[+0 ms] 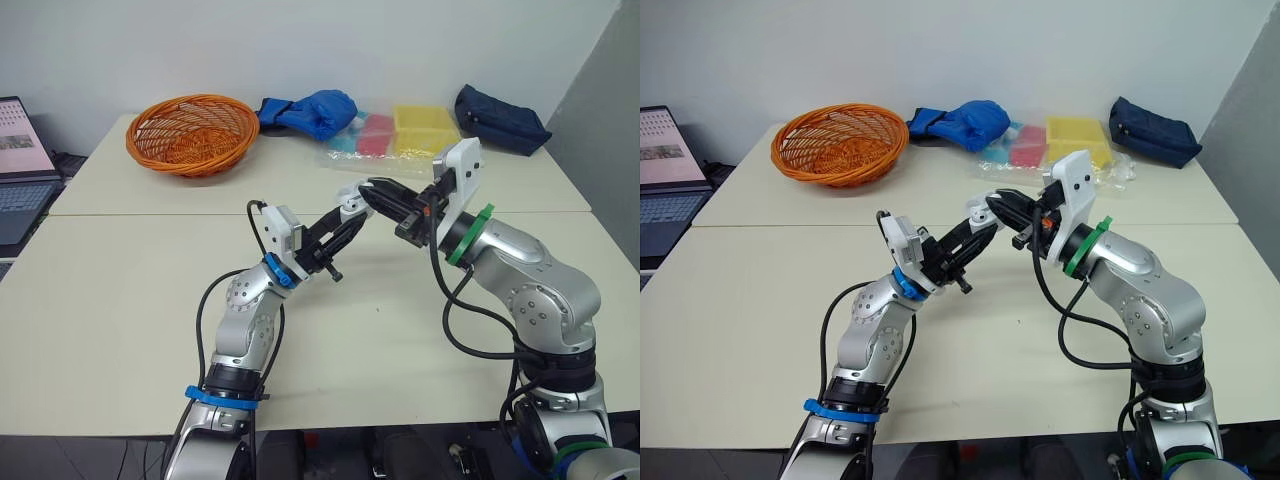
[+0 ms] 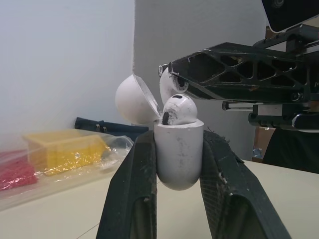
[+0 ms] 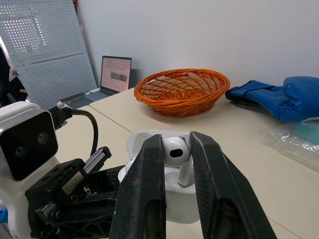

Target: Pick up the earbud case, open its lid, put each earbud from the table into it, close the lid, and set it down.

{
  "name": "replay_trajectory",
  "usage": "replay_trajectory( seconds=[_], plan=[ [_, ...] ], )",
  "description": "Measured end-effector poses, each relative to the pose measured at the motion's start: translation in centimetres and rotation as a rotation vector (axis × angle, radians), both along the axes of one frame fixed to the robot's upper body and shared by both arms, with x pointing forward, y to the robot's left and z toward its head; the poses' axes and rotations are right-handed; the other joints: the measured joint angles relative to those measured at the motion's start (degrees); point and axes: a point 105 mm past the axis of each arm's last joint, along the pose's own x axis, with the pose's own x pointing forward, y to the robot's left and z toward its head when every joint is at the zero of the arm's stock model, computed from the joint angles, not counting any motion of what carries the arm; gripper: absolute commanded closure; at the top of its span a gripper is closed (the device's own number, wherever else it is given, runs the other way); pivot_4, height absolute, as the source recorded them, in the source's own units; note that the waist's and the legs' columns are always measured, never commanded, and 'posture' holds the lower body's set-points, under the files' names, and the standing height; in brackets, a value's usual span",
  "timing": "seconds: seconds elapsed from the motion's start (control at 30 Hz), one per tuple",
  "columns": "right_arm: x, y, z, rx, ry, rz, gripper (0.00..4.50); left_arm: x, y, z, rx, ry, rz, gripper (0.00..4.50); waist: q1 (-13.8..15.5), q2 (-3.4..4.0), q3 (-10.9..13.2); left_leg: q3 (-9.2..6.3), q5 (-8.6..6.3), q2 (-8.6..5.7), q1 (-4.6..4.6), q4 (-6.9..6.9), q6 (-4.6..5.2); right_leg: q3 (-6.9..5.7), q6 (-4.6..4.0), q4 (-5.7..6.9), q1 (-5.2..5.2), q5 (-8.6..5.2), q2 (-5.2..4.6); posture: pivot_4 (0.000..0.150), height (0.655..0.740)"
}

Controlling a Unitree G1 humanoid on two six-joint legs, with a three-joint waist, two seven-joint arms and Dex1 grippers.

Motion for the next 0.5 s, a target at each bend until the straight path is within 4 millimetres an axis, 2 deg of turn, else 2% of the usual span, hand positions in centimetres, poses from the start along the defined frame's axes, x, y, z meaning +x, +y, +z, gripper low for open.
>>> replay_trajectory(
  seconds=[0.43, 0.5],
  plan=[
    [0.02, 0.00, -0.69, -0.040, -0.020, 0.001, 4.11, -0.01, 0.00, -0.10, -0.002, 0.003, 0.000, 3.73, 0.0, 0.00, 0.0, 0.02, 0.00, 0.00, 0.00, 0.00, 0.00, 0.01, 0.00, -0.01, 0.00, 0.00, 0.00, 0.150, 0.7400],
    [0.01, -0.01, -0.74, -0.040, -0.019, 0.001, 3.37, -0.01, 0.01, -0.12, -0.002, 0.003, 0.001, 3.73, 0.0, 0.00, 0.0, 0.01, 0.00, 0.00, 0.00, 0.00, 0.00, 0.00, 0.00, 0.00, 0.00, 0.00, 0.00, 0.150, 0.7400]
  ],
)
